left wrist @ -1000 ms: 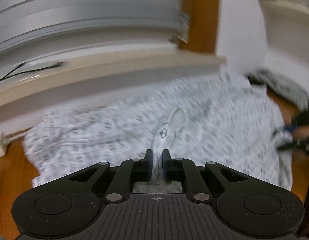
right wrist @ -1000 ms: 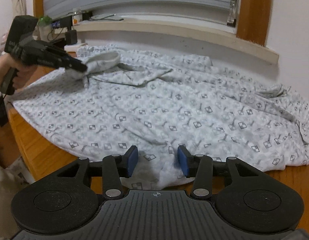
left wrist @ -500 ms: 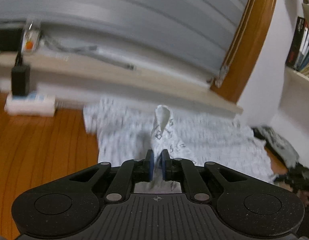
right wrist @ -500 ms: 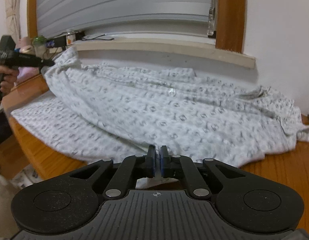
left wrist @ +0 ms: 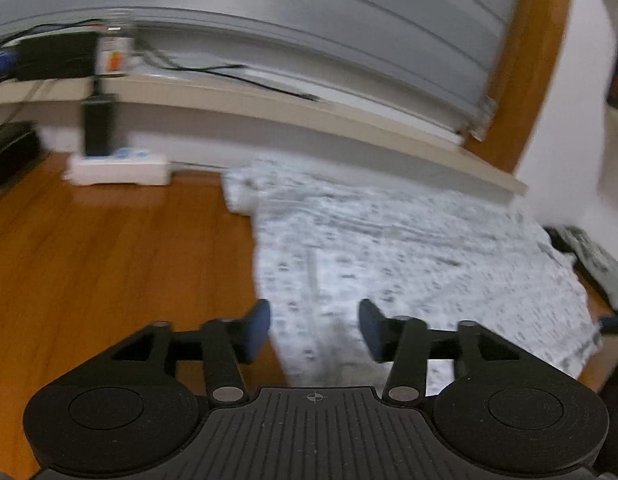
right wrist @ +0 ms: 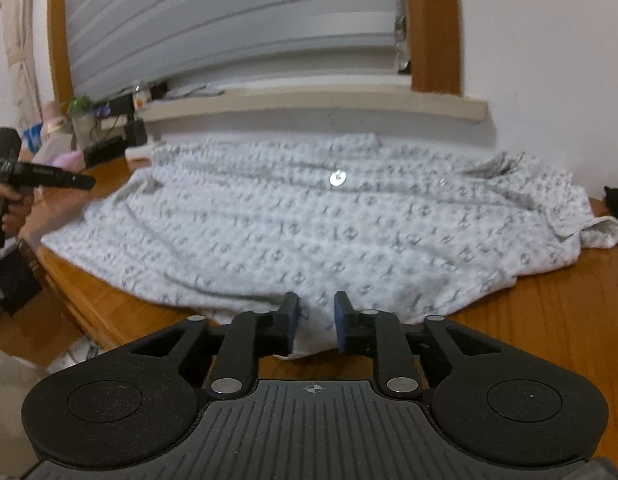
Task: Fold clothes
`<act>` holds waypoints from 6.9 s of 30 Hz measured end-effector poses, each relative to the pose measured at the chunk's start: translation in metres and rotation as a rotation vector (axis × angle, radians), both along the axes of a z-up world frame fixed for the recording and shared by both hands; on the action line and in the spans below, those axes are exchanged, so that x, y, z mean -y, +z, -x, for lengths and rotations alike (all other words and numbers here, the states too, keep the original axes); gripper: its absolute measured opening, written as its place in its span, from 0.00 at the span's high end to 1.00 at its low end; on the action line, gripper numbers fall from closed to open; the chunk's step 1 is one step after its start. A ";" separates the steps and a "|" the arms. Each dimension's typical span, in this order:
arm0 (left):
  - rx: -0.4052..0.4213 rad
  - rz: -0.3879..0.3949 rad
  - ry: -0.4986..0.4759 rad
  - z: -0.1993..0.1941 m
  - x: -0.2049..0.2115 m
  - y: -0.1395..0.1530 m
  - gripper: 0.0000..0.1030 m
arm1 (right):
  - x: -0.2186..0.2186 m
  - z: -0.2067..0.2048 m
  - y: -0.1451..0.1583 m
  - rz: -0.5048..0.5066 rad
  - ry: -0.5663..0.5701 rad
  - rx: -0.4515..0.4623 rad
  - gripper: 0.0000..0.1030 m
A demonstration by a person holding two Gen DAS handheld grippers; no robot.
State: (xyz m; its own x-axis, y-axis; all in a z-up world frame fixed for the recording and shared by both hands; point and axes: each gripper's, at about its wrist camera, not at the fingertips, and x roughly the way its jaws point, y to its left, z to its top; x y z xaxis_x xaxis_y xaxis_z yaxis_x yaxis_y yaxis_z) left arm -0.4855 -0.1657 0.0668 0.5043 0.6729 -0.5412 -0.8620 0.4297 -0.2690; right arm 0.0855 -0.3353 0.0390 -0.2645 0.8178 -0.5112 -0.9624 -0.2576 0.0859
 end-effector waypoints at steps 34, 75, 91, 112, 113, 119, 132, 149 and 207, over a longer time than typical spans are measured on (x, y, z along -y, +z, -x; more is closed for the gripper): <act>-0.084 -0.096 0.021 -0.012 0.027 0.005 0.16 | 0.012 -0.004 -0.009 -0.038 -0.166 0.115 0.32; -0.091 -0.070 -0.387 -0.217 0.031 -0.013 0.00 | -0.012 0.050 0.009 -0.129 -0.194 -0.088 0.25; -0.052 -0.061 -0.068 -0.023 0.012 0.003 0.07 | -0.099 0.232 -0.006 -0.001 0.324 -0.006 0.74; -0.029 -0.062 -0.030 0.000 0.012 0.000 0.45 | -0.109 0.279 -0.005 -0.004 0.500 0.034 0.98; -0.027 -0.063 -0.033 -0.002 0.011 0.000 0.45 | -0.110 0.270 0.000 -0.022 0.475 0.025 0.98; -0.027 -0.080 -0.072 -0.021 0.007 0.004 0.45 | -0.106 0.187 0.031 -0.137 0.265 0.025 0.98; -0.071 -0.059 -0.204 -0.094 -0.012 -0.004 0.45 | 0.065 -0.140 0.118 -0.305 -0.706 0.180 0.98; -0.160 -0.057 -0.245 -0.110 0.002 -0.009 0.44 | -0.008 -0.062 0.019 -0.066 -0.361 0.093 0.85; -0.458 -0.088 -0.505 -0.031 0.095 -0.014 0.38 | 0.022 0.010 -0.014 0.048 0.056 0.147 0.93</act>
